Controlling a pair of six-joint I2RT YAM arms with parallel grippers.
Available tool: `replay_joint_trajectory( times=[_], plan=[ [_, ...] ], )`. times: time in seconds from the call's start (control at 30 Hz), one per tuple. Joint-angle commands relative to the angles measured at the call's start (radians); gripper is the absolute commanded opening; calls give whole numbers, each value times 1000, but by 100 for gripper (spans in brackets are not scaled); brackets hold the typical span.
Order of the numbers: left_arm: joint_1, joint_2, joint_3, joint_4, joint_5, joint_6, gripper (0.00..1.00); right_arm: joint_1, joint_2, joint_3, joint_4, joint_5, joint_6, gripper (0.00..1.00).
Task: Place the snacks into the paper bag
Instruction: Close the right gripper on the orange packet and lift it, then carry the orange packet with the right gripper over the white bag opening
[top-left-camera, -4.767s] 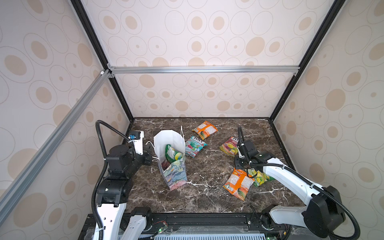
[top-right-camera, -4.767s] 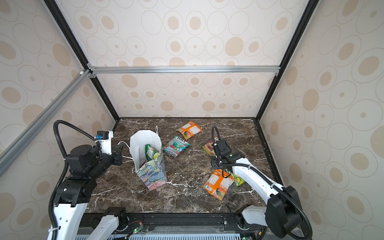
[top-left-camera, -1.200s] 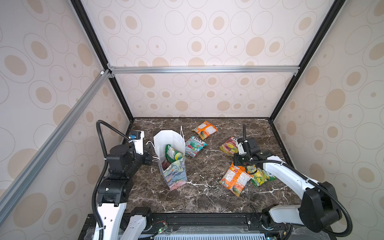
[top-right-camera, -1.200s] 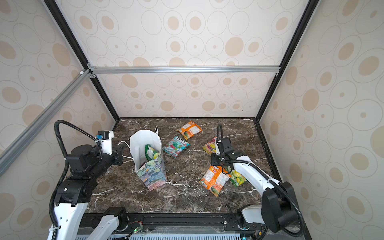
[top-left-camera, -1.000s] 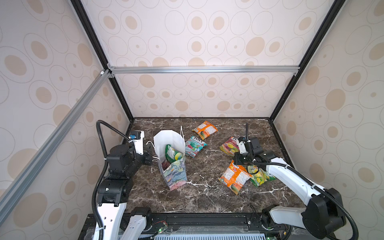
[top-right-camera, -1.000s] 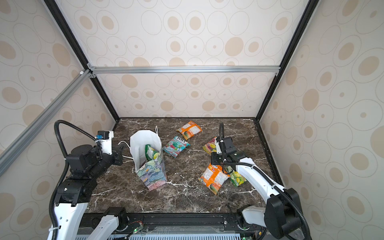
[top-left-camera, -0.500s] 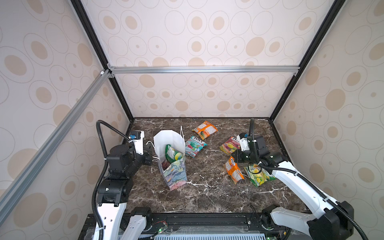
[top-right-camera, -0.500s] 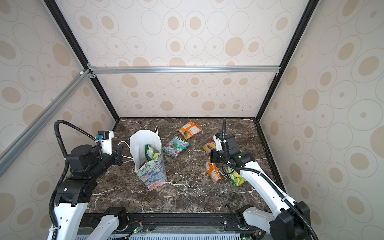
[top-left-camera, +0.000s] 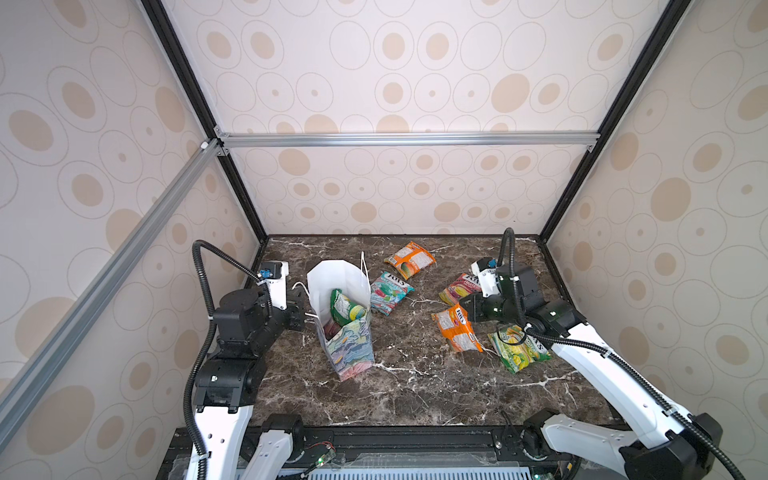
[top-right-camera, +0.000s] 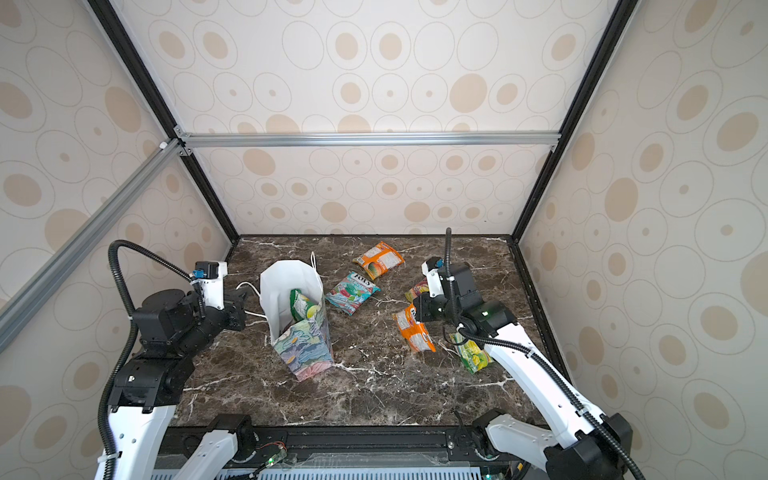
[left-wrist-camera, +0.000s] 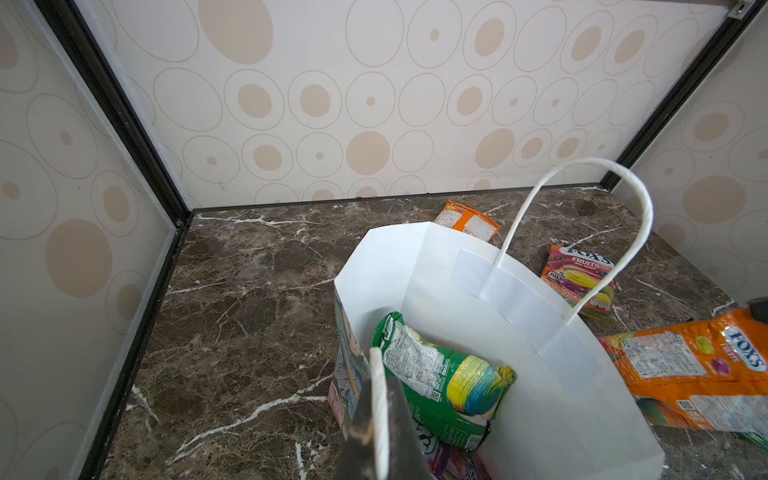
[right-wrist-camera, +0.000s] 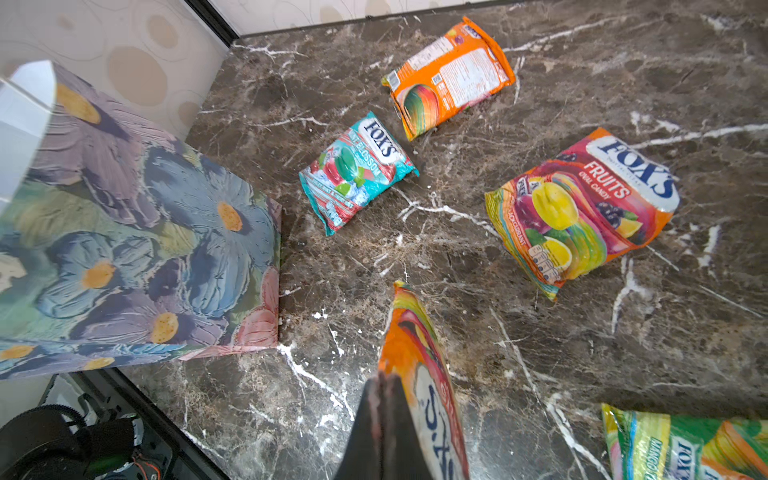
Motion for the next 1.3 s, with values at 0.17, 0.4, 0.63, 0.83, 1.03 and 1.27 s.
replay_joint_trajectory(
  times=[0.17, 0.4, 0.63, 0.83, 1.03, 1.27],
  plan=[
    [-6, -4, 30, -2, 8, 16, 2, 42, -22, 121, -18, -13, -31, 0],
    [-4, -5, 34, -5, 11, 16, 2, 94, -23, 192, -35, -19, -67, 0],
    [-4, -13, 30, -7, 12, 14, 2, 136, -15, 262, -47, -43, -94, 0],
    [-5, -10, 29, -5, 12, 14, 2, 179, 2, 315, -52, -30, -111, 0],
    [-6, -6, 31, -3, 13, 14, 2, 222, 47, 426, -79, -18, -154, 0],
    [-6, -13, 25, -3, 8, 14, 2, 279, 118, 563, -106, 16, -207, 0]
  ],
)
